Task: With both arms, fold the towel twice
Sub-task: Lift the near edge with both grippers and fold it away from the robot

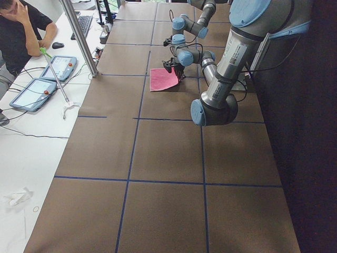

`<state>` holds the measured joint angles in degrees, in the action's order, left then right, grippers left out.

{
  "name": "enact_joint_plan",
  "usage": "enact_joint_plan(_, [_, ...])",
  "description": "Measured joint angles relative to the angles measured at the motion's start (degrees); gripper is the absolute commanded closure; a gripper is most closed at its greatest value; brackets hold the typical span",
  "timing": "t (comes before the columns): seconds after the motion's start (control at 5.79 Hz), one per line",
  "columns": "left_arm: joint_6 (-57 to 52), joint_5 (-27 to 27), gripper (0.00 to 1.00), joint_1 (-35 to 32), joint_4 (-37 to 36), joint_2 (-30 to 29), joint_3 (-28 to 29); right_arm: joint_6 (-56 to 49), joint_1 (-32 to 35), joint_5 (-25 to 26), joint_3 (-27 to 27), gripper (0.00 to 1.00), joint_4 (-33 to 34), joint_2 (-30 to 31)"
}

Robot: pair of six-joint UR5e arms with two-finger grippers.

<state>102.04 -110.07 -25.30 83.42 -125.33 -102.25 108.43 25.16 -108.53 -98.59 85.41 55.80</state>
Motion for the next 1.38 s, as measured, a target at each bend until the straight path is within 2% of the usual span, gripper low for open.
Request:
enact_joint_plan(1.04, [0.30, -0.58, 1.00, -0.48, 0.97, 0.00, 0.00, 4.03, 1.78, -3.55, -0.96, 1.00, 0.61, 0.54])
enact_joint_plan(1.38, [3.91, -1.53, 1.00, -1.60, 2.68, 0.00, 0.41, 5.30, 2.18, -3.73, -0.48, 1.00, 0.43, 0.42])
